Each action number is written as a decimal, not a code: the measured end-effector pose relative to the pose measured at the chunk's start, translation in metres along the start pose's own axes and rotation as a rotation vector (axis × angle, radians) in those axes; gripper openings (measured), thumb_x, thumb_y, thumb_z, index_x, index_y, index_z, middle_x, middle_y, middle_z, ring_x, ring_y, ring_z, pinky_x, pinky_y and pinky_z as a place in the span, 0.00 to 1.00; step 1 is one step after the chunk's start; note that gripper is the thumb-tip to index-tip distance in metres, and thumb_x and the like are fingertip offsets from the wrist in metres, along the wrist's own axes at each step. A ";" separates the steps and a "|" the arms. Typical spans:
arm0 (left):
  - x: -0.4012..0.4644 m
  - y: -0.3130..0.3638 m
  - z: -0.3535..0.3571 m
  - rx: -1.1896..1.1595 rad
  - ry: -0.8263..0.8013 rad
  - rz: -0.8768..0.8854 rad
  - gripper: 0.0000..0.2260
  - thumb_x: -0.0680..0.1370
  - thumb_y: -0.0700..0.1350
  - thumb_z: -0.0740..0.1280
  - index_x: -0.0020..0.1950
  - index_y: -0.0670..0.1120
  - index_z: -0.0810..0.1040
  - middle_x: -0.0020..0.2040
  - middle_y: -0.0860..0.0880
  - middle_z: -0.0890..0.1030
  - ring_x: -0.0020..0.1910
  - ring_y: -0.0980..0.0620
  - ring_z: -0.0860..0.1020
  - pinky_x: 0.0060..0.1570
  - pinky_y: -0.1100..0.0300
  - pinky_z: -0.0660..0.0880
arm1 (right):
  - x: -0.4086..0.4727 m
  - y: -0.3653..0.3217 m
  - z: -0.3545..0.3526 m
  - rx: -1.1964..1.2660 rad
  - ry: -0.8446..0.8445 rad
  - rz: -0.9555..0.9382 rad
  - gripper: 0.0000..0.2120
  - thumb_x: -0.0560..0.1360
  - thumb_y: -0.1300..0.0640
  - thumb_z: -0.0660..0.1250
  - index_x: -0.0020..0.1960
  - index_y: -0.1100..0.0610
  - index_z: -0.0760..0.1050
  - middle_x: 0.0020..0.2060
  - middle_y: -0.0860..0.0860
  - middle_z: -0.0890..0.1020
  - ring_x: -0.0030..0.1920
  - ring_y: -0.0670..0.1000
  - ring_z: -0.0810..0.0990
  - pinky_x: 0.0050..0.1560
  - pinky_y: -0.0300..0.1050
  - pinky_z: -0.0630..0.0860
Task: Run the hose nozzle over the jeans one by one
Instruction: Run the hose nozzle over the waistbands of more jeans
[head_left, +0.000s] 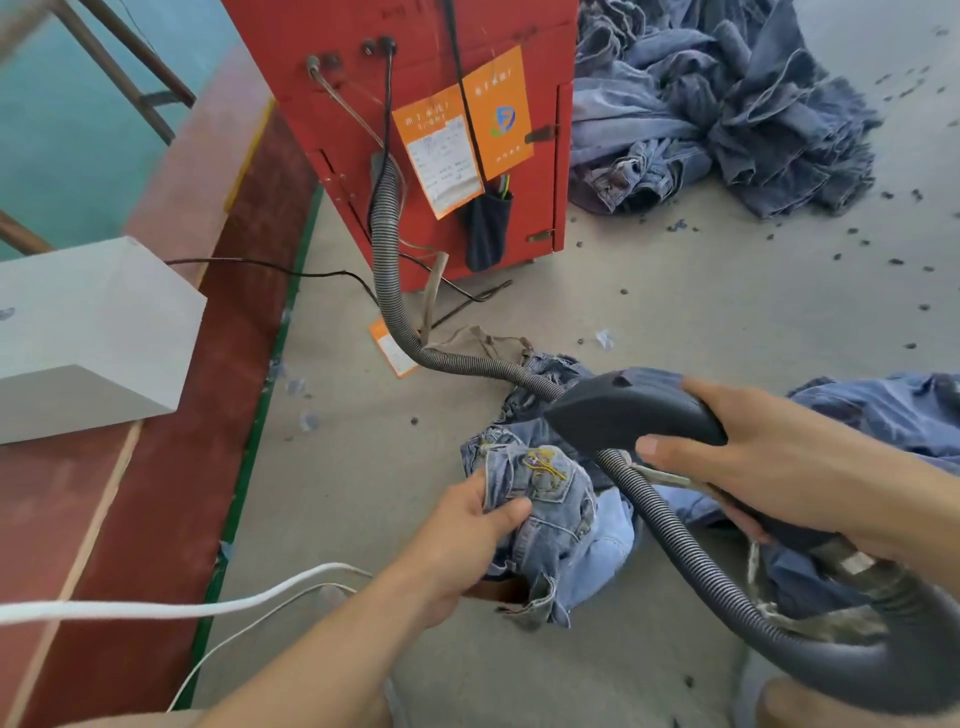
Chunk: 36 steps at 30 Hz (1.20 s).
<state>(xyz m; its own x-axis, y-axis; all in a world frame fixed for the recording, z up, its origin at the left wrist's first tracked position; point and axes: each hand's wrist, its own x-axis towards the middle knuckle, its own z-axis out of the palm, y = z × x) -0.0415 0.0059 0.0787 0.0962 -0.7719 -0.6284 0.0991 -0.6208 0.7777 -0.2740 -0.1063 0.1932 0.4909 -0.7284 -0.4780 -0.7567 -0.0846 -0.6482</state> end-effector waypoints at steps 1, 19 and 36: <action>-0.001 0.000 0.002 0.047 -0.007 0.025 0.10 0.84 0.37 0.64 0.59 0.46 0.82 0.53 0.50 0.88 0.56 0.50 0.85 0.54 0.59 0.80 | -0.003 -0.002 0.004 -0.045 -0.015 -0.002 0.11 0.78 0.40 0.68 0.50 0.46 0.73 0.22 0.48 0.78 0.20 0.46 0.75 0.32 0.49 0.77; 0.006 -0.008 0.009 0.739 -0.098 0.489 0.12 0.82 0.35 0.63 0.63 0.43 0.81 0.63 0.51 0.82 0.65 0.53 0.78 0.65 0.56 0.74 | 0.012 -0.006 0.022 -0.139 -0.036 0.033 0.12 0.79 0.41 0.68 0.50 0.50 0.75 0.24 0.47 0.79 0.22 0.43 0.76 0.32 0.42 0.74; -0.016 -0.002 0.020 0.223 -0.319 0.077 0.13 0.79 0.51 0.66 0.54 0.43 0.84 0.55 0.47 0.85 0.55 0.46 0.82 0.58 0.53 0.76 | 0.031 0.013 0.004 0.088 0.175 0.138 0.11 0.80 0.48 0.70 0.49 0.56 0.75 0.24 0.54 0.77 0.21 0.56 0.76 0.25 0.50 0.77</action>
<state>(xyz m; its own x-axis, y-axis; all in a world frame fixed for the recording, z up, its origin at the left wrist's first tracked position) -0.0628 0.0168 0.0868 -0.2211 -0.7994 -0.5586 -0.1173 -0.5468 0.8290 -0.2665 -0.1277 0.1677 0.2976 -0.8364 -0.4603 -0.7672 0.0775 -0.6368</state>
